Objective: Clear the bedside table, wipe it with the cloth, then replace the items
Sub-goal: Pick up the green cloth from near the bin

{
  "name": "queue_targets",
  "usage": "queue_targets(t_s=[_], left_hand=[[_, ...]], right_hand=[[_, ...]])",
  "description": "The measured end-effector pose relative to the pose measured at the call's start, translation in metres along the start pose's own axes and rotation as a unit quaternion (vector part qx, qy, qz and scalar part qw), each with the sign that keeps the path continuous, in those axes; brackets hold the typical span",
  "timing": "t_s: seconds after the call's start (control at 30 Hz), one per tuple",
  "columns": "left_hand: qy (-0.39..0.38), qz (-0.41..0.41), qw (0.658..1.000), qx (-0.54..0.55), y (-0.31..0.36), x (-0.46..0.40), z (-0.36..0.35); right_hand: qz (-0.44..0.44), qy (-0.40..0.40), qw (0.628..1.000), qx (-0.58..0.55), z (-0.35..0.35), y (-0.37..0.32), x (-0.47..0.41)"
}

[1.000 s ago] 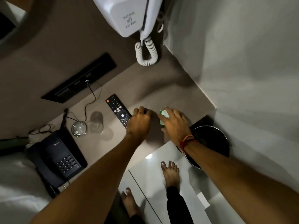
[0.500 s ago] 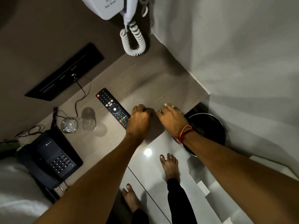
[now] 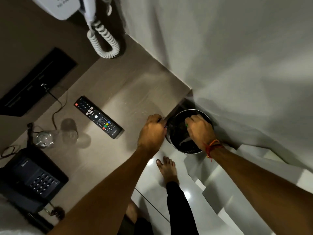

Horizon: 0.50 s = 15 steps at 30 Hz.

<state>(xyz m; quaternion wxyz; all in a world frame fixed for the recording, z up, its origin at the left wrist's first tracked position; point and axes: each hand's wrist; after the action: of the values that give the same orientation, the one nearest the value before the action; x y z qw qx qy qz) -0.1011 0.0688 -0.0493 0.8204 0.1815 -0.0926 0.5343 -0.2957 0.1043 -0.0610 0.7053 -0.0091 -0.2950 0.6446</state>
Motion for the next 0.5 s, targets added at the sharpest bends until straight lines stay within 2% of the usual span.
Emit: queue_targets(t_s=[0.2, 0.37, 0.5], left_hand=[[-0.084, -0.071, 0.994, -0.021, 0.065, -0.010, -0.032], [-0.123, -0.061, 0.989, -0.062, 0.076, -0.014, -0.055], [-0.117, -0.045, 0.990, -0.068, 0.060, -0.007, -0.054]], right_hand=[[-0.046, -0.009, 0.999, -0.025, -0.016, 0.040, 0.023], [-0.045, -0.041, 0.997, -0.048, -0.032, 0.052, 0.027], [-0.049, -0.014, 0.997, -0.054, -0.038, 0.060, 0.035]])
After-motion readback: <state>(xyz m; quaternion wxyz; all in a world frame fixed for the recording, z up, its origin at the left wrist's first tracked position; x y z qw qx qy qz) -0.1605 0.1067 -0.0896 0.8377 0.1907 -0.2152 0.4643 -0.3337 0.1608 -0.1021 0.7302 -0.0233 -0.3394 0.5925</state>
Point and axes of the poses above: each hand's wrist, its own x-axis away from the middle knuckle, its own z-axis out of the back of the hand, y = z × x, and after that the axes turned 15 degrees about -x, right-handed
